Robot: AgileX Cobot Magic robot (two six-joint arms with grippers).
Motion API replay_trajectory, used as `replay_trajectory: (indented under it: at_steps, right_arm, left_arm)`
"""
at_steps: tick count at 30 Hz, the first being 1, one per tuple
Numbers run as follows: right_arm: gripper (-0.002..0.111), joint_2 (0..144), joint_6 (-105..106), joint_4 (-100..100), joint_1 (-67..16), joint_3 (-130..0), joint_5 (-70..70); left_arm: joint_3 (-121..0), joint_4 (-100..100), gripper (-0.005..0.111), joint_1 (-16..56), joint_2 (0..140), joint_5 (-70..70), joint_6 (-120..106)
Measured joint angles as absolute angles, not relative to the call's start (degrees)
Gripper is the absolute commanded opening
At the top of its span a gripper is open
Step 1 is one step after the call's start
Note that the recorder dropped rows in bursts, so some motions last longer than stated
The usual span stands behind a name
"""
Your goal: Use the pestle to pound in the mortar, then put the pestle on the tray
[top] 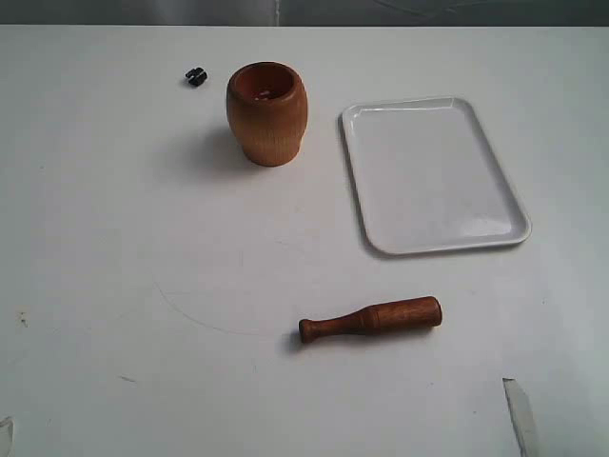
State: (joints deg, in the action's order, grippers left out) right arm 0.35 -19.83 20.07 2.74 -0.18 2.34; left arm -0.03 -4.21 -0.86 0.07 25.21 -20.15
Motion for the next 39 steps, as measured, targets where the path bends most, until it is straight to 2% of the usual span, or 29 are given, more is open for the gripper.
replay_trajectory:
  at_steps: [7,12,16,19,21,22,24,27,29,32,34,39]
  right_arm:
    - [0.000,0.3,-21.3,19.0,2.7,-0.2,16.7]
    - [0.000,0.1,-41.1,19.8,2.7,-0.2,17.4]
    - [0.000,1.4,-48.5,35.9,2.7,-0.2,24.9]
    - [0.000,6.5,-45.9,40.6,2.7,-0.2,29.4]
    - [0.000,12.9,-32.7,30.6,2.7,-0.9,28.0]
    - [0.000,18.1,-24.3,19.1,2.7,-3.6,22.9]
    - [0.000,25.1,-18.5,8.9,2.7,-9.5,12.1]
    - [0.000,37.6,-14.4,4.5,-0.1,-17.3,-2.5]
    - [0.000,46.1,-10.8,3.6,-7.3,-21.1,-7.3]
    - [0.000,54.9,-6.2,3.2,-24.3,-27.7,-12.8]
    - [0.000,61.8,-4.3,3.1,-33.3,-35.8,-25.2]
    - [0.000,76.3,0.0,4.2,-42.1,-51.2,-48.0]
  left_arm:
    - [0.0,-4.2,0.000,-0.9,0.1,25.2,-20.1]
    - [0.0,-4.2,0.000,-0.9,0.1,25.2,-20.1]
    - [0.0,-4.2,0.000,-0.9,0.1,25.2,-20.1]
    - [0.0,-4.2,0.000,-0.9,0.1,25.2,-20.1]
    - [0.0,-4.2,0.000,-0.9,0.1,25.2,-20.1]
    - [0.0,-4.2,0.000,-0.9,0.1,25.2,-20.1]
    - [0.0,-4.2,0.000,-0.9,0.1,25.2,-20.1]
    - [0.0,-4.2,0.000,-0.9,0.1,25.2,-20.1]
    - [0.0,-4.2,0.000,-0.9,0.1,25.2,-20.1]
    - [0.0,-4.2,0.000,-0.9,0.1,25.2,-20.1]
    - [0.0,-4.2,0.000,-0.9,0.1,25.2,-20.1]
    - [0.0,-4.2,0.000,-0.9,0.1,25.2,-20.1]
